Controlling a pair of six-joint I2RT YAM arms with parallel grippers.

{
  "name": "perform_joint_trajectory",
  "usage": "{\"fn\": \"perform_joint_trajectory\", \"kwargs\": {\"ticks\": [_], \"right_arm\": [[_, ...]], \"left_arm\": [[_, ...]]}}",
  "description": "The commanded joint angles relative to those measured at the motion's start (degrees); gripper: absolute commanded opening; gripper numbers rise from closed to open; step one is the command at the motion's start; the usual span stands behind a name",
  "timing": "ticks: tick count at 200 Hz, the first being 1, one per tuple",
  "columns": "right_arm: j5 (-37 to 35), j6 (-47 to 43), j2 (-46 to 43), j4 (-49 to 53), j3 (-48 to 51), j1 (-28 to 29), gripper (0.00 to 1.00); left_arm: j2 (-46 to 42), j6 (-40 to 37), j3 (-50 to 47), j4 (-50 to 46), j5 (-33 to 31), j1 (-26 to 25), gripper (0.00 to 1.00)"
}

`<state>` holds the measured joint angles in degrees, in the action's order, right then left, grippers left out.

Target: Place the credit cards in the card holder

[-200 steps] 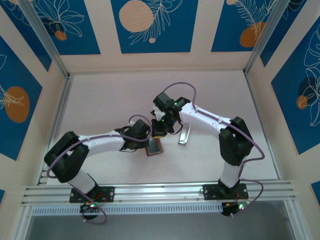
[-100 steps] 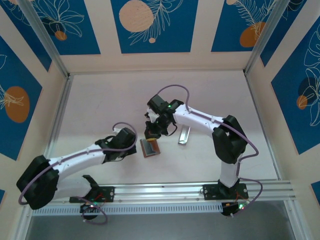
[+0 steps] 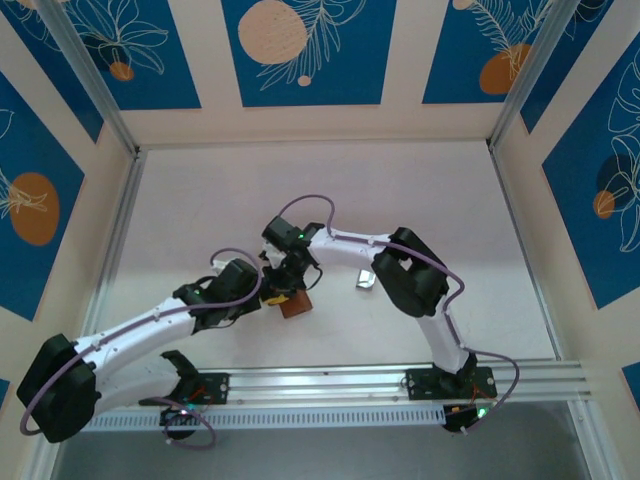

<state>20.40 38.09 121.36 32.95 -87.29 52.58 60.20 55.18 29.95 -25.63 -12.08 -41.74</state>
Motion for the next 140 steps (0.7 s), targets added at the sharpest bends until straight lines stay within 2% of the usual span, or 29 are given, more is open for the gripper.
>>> {"fn": "perform_joint_trajectory", "kwargs": {"ticks": [1, 11, 41, 87, 121, 140], "right_arm": [[0.78, -1.03, -3.72, -1.38, 0.4, -0.41, 0.4], [0.86, -2.43, -5.26, 0.34, 0.17, -0.61, 0.45], [1.9, -5.91, -10.19, 5.28, 0.53, -1.56, 0.5], [-2.12, -7.68, -18.92, 9.42, 6.44, -5.14, 0.51], [-2.68, -6.7, -21.91, 6.49, 14.71, -9.95, 0.42], [-3.99, -6.71, -20.63, 5.96, 16.08, -9.67, 0.3]], "left_arm": [[0.62, -0.94, 1.76, -1.99, -0.23, 0.52, 0.12], [0.62, -1.19, 2.01, -1.93, -0.32, 0.59, 0.12], [1.77, -2.55, 3.69, -2.14, -0.32, 0.54, 0.12], [6.42, -6.95, 10.12, -3.03, 1.15, 0.04, 0.12], [7.07, -8.3, 15.03, -4.49, -0.05, -0.61, 0.12], [8.34, -9.14, 17.54, -5.39, -0.23, -0.8, 0.12]]}}
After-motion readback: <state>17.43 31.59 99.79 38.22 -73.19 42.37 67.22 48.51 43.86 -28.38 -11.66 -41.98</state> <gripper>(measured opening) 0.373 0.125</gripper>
